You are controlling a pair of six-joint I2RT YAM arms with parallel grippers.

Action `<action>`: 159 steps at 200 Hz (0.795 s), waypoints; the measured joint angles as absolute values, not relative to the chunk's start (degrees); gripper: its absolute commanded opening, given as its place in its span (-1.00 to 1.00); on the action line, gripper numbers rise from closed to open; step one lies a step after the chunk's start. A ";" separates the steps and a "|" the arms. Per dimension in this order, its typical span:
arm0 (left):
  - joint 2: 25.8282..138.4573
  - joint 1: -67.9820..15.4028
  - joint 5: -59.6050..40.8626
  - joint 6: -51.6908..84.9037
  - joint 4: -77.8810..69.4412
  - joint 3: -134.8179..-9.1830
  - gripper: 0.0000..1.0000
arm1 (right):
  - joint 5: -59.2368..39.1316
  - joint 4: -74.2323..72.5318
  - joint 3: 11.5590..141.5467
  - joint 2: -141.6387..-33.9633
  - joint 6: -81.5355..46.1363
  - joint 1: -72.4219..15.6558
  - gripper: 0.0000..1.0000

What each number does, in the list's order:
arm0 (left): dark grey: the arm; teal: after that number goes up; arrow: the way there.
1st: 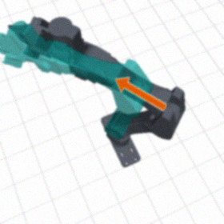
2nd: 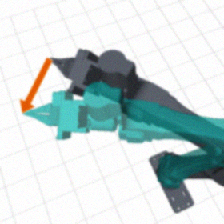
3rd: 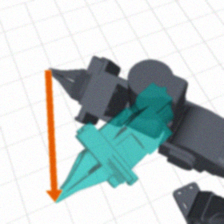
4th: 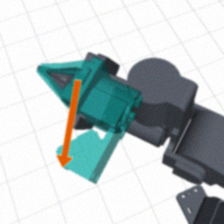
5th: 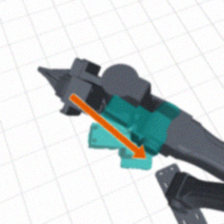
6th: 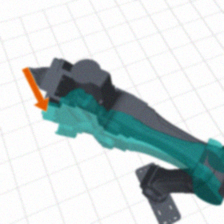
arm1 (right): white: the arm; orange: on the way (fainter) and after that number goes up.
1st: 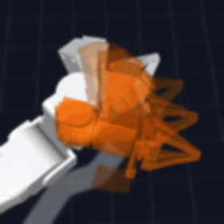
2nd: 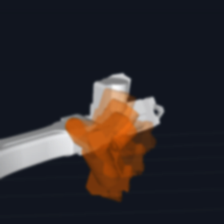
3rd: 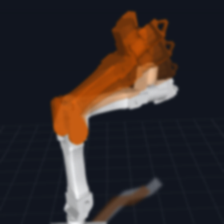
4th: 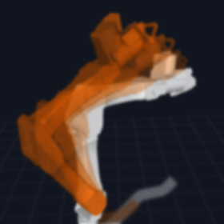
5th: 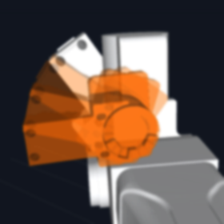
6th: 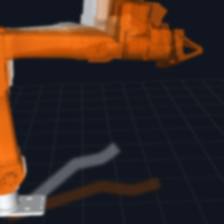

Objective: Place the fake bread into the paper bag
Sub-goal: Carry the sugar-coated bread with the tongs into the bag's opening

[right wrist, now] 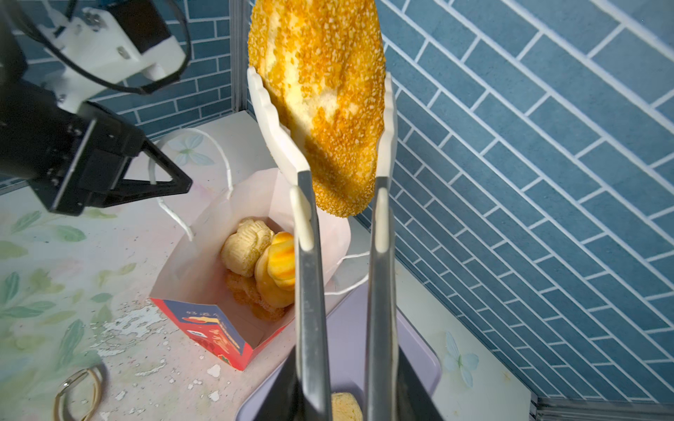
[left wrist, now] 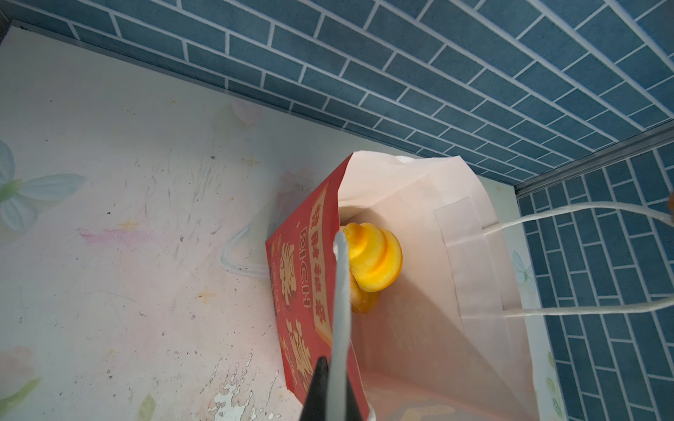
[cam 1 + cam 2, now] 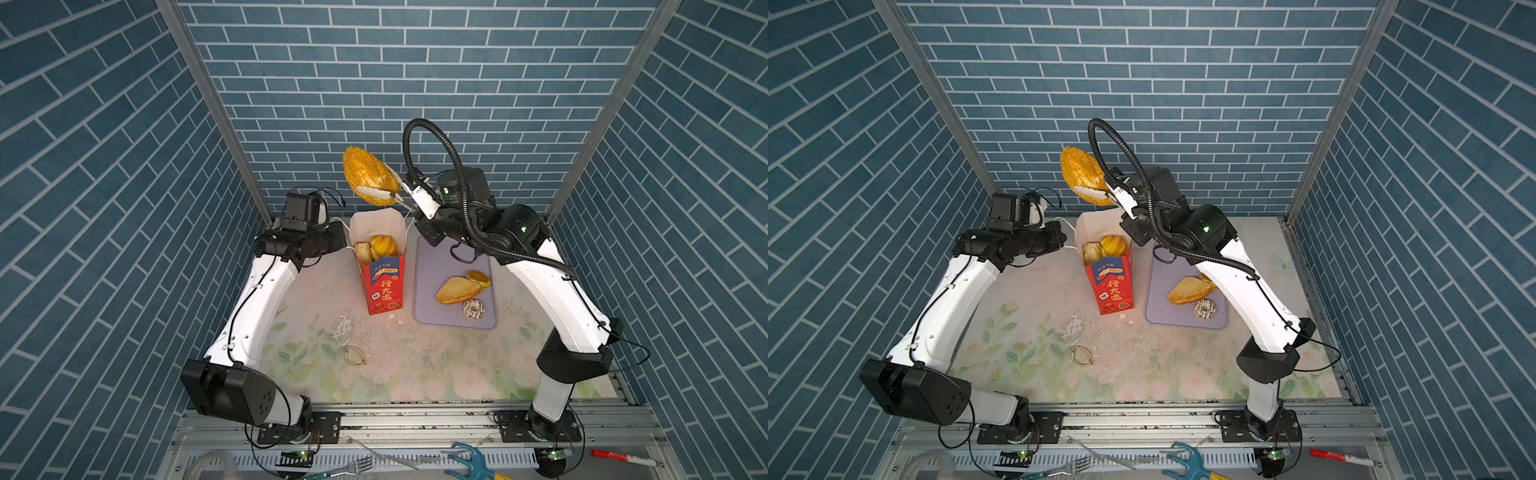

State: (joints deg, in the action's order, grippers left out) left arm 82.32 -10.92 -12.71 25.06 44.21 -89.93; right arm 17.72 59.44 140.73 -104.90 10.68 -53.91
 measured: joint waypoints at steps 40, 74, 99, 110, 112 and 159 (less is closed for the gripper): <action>82.28 -10.92 -12.69 25.06 44.25 -89.93 -1.00 | 12.71 58.67 133.71 -104.88 6.94 -53.95 -0.56; 82.28 -10.92 -12.67 25.06 44.25 -89.93 -1.00 | 10.85 59.31 130.65 -104.79 3.97 -54.02 -0.57; 82.28 -10.92 -12.67 25.06 44.25 -89.93 -1.00 | 10.44 59.16 127.02 -103.59 2.04 -54.26 -0.56; 82.28 -10.92 -12.67 25.06 44.25 -89.93 -1.00 | 10.31 59.16 125.27 -103.02 1.30 -54.33 -0.56; 82.28 -10.92 -12.67 25.06 44.25 -89.93 -1.00 | 10.31 59.16 124.90 -102.89 1.19 -54.33 -0.56; 82.28 -10.92 -12.62 25.04 44.25 -89.93 -1.00 | 10.00 59.42 119.66 -100.62 -1.37 -54.39 -0.54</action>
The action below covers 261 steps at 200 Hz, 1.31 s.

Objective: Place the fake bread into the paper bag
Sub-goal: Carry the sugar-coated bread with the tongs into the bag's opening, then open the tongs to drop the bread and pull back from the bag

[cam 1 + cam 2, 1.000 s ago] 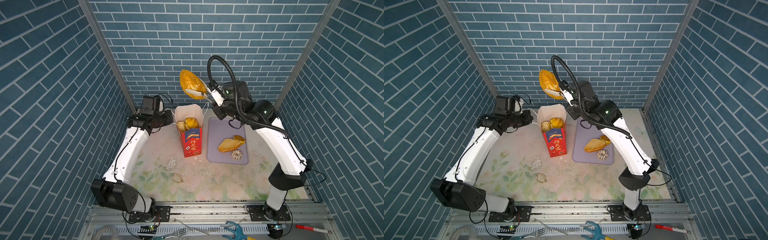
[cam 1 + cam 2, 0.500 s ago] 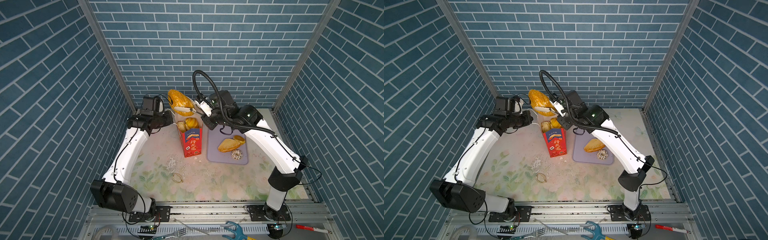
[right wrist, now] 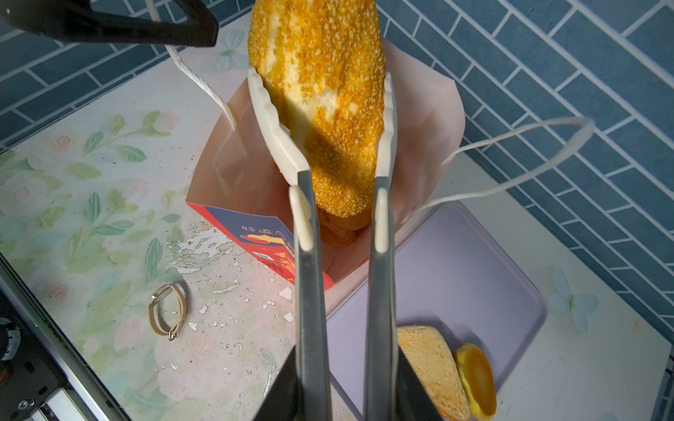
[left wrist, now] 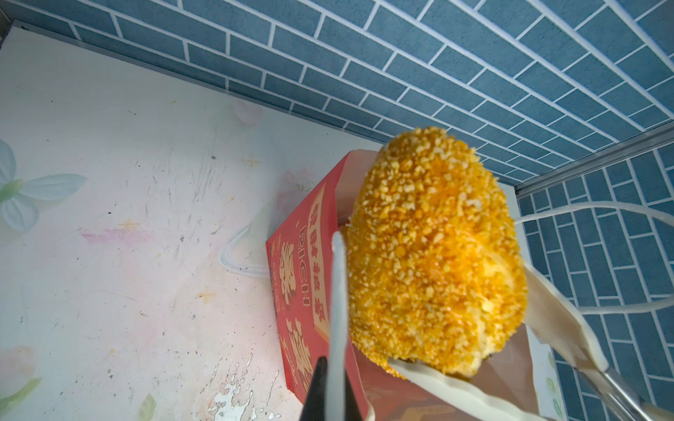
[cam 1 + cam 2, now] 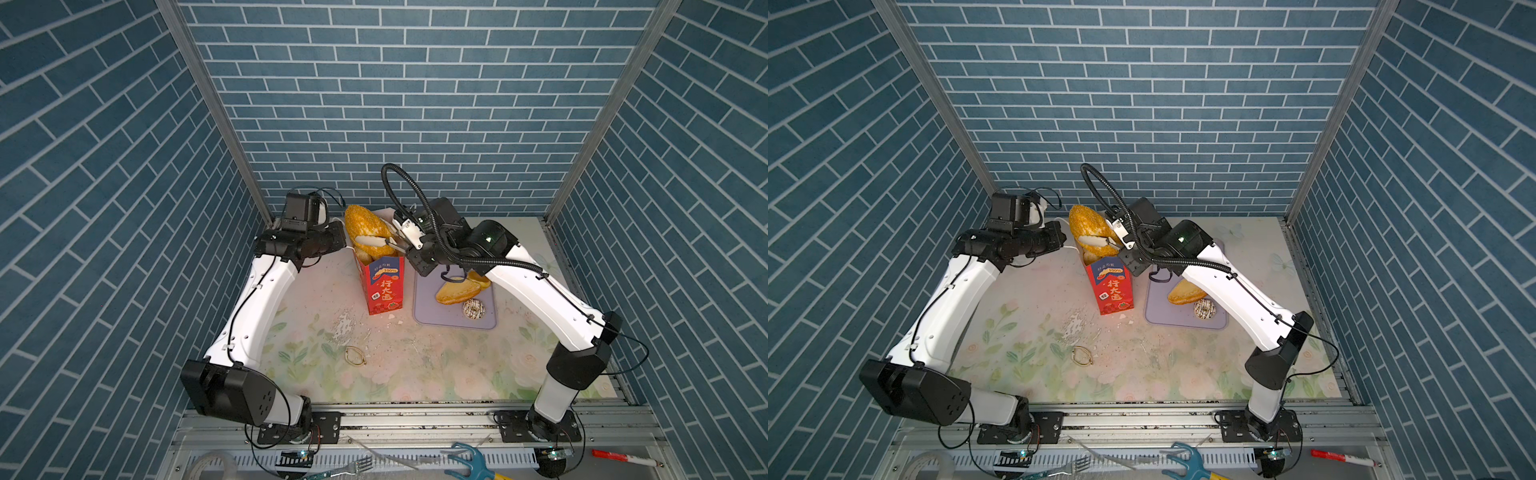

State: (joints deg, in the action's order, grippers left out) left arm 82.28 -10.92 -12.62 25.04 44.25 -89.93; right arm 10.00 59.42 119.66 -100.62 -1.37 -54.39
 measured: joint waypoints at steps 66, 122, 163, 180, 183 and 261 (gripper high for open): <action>82.28 -10.92 -12.45 25.04 44.29 -89.93 -1.00 | 10.28 59.57 114.26 -96.84 -3.22 -54.39 -0.10; 82.28 -10.92 -12.23 25.04 44.31 -89.93 -1.00 | 10.33 59.29 116.95 -96.92 -2.98 -54.39 -0.06; 82.28 -10.92 -12.23 25.04 44.31 -89.93 -1.00 | 11.60 59.37 123.48 -97.21 -1.76 -54.19 -0.08; 82.28 -10.92 -12.25 25.04 44.31 -89.93 -1.00 | 12.21 59.90 126.45 -97.32 -1.19 -53.52 -0.08; 82.28 -10.92 -12.25 25.04 44.31 -89.93 -1.00 | 12.27 60.14 127.00 -97.36 -1.10 -53.36 -0.08; 82.28 -10.92 -12.25 24.99 44.31 -89.93 -1.00 | 16.97 67.59 121.64 -92.92 -2.02 -40.34 -0.08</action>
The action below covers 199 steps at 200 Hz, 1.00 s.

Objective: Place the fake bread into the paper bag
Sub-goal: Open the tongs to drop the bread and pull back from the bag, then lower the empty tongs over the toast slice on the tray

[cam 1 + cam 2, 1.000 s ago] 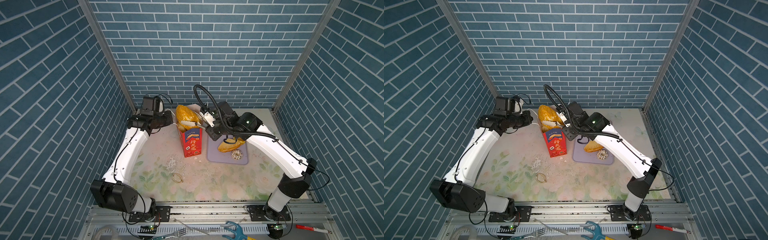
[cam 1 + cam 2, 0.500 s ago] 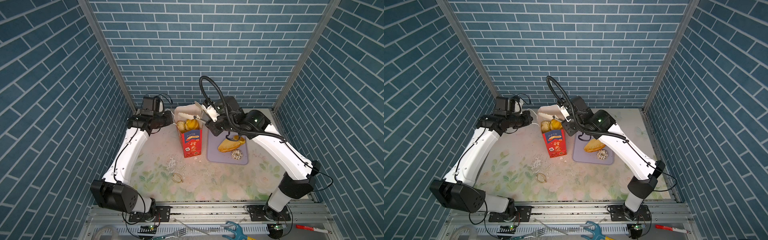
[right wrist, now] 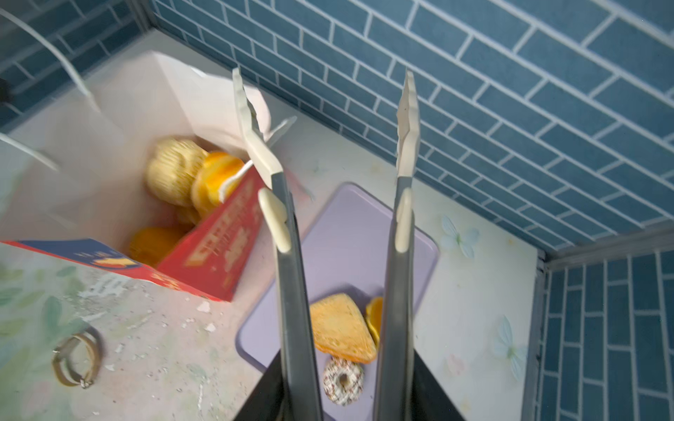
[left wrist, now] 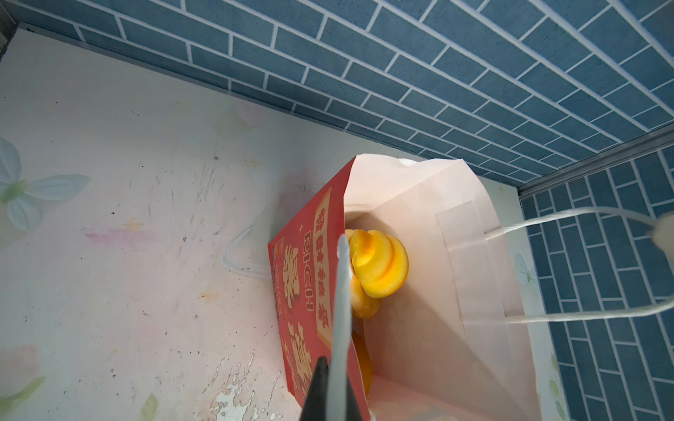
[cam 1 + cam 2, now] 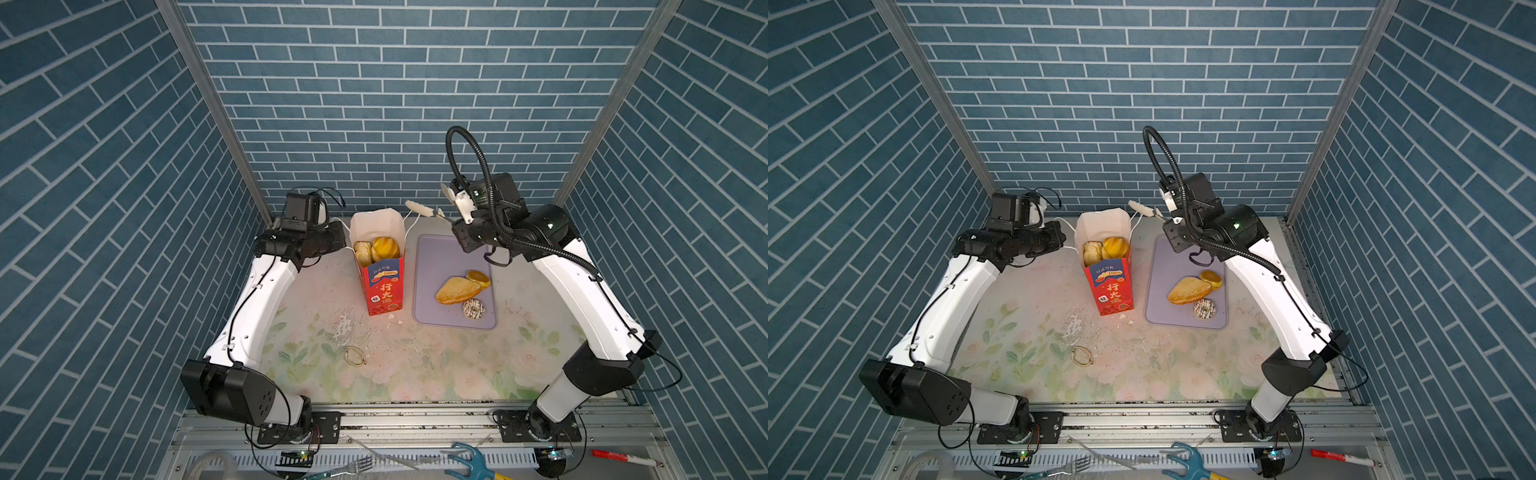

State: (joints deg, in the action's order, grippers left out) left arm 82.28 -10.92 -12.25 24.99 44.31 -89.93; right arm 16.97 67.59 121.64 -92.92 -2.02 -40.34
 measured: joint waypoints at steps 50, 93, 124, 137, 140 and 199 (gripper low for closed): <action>82.28 -10.92 -12.25 24.86 44.31 -89.95 -1.00 | 16.56 72.25 104.07 -81.54 -7.22 -32.21 -0.09; 82.28 -10.92 -12.25 24.82 44.31 -89.95 -1.00 | 13.26 74.11 90.80 -77.52 -12.64 -29.58 -0.09; 82.28 -10.92 -12.27 24.82 44.31 -89.95 -1.00 | 9.89 74.17 84.62 -77.62 -15.90 -28.91 -0.10; 82.28 -10.92 -12.27 24.82 44.31 -89.95 -1.00 | 8.73 73.80 82.91 -77.62 -16.84 -28.91 -0.10; 82.28 -10.92 -12.25 24.82 44.31 -89.95 -1.00 | 8.45 73.65 82.54 -77.62 -17.04 -28.91 -0.10; 82.28 -10.92 -12.25 24.64 44.31 -89.95 -1.00 | 2.87 69.65 79.83 -79.94 -19.31 -28.91 -0.13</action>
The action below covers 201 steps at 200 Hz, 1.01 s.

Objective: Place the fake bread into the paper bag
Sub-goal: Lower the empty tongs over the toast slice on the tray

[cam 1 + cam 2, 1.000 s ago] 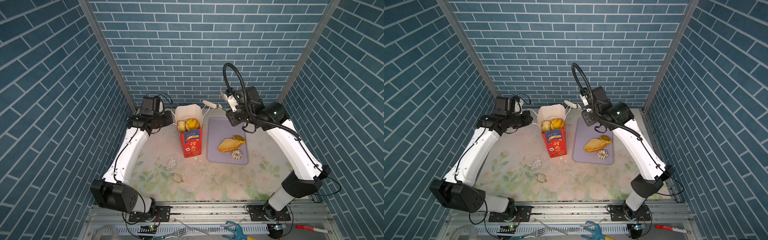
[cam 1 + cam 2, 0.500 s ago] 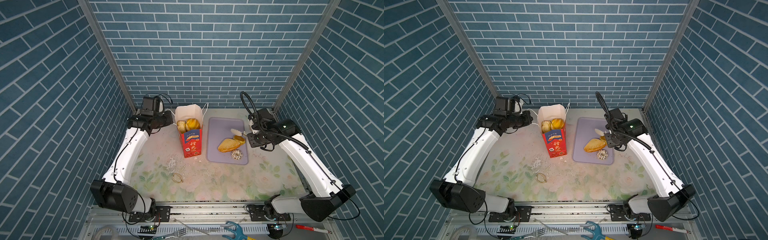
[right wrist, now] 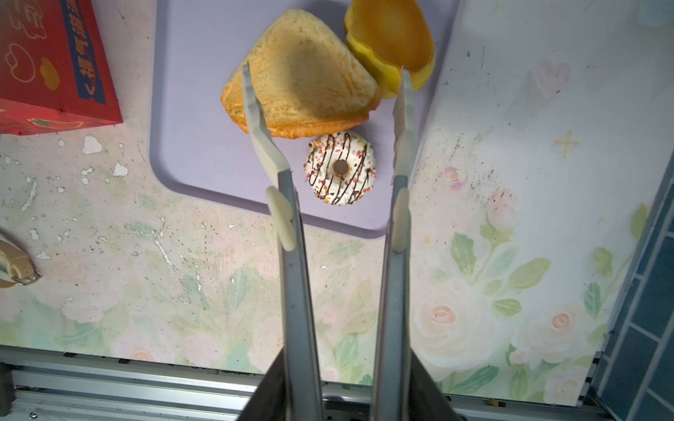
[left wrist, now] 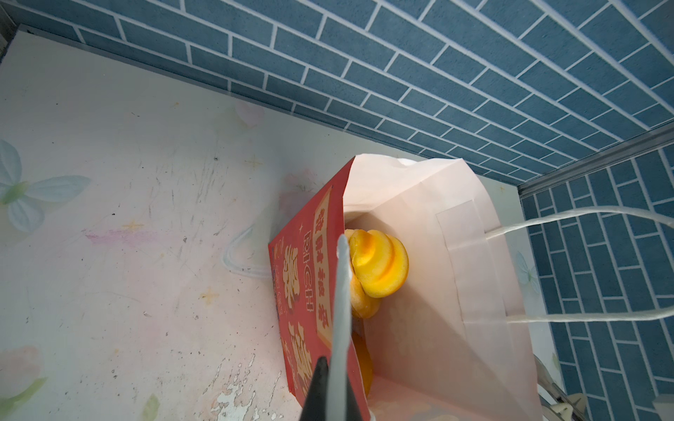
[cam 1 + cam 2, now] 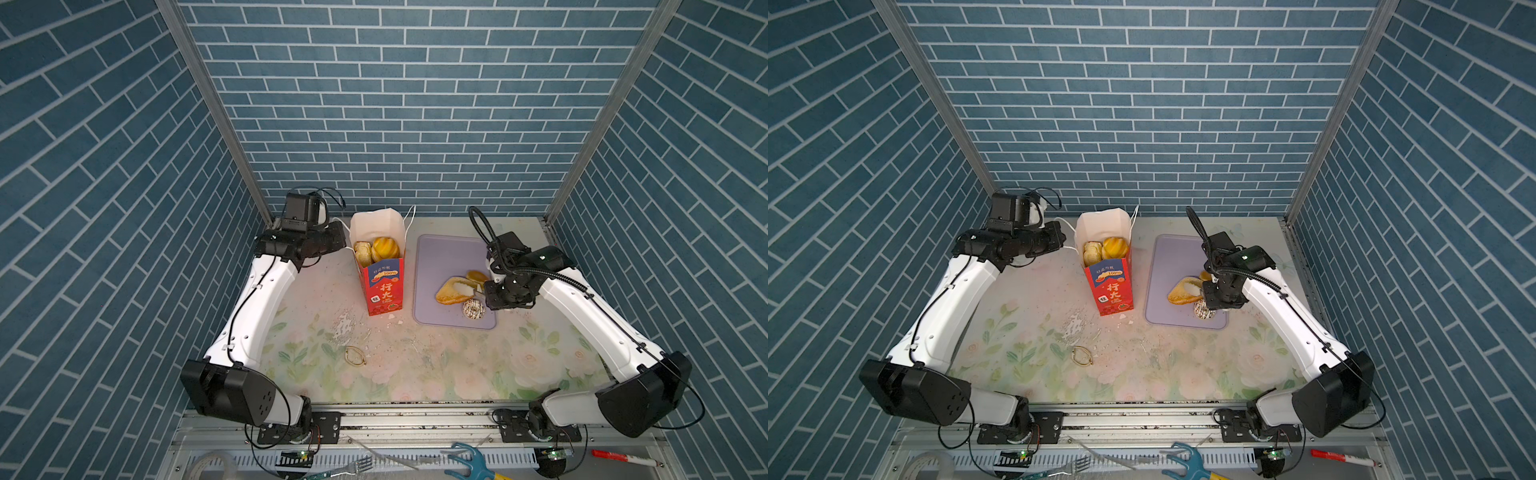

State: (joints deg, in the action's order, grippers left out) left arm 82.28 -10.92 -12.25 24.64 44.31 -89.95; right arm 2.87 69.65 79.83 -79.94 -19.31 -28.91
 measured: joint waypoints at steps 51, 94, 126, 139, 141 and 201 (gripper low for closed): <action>82.28 -10.92 -12.23 24.62 44.51 -89.95 -1.00 | -0.67 66.67 79.99 -83.74 -19.68 -28.91 -0.17; 82.21 -10.92 -11.81 24.56 45.15 -89.95 -1.00 | -1.63 65.23 83.53 -87.11 -19.42 -28.93 -0.18; 82.13 -10.92 -11.70 24.56 45.30 -89.95 -1.00 | -1.74 64.51 86.02 -88.49 -19.09 -28.91 -0.17; 82.08 -10.92 -11.64 24.51 45.36 -89.95 -1.00 | -1.48 64.51 86.21 -88.51 -19.07 -28.93 -0.14; 82.08 -10.92 -11.64 24.49 45.39 -89.95 -1.00 | -1.45 64.51 86.21 -88.51 -19.05 -28.93 -0.14; 81.97 -10.92 -11.64 24.21 45.54 -89.95 -1.00 | -0.60 65.52 85.12 -85.86 -19.94 -28.93 -0.12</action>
State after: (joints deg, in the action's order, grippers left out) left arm 81.97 -10.92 -11.64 24.21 45.54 -89.95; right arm -0.60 65.52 85.12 -85.86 -19.94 -28.93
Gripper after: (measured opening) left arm 0.050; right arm 0.443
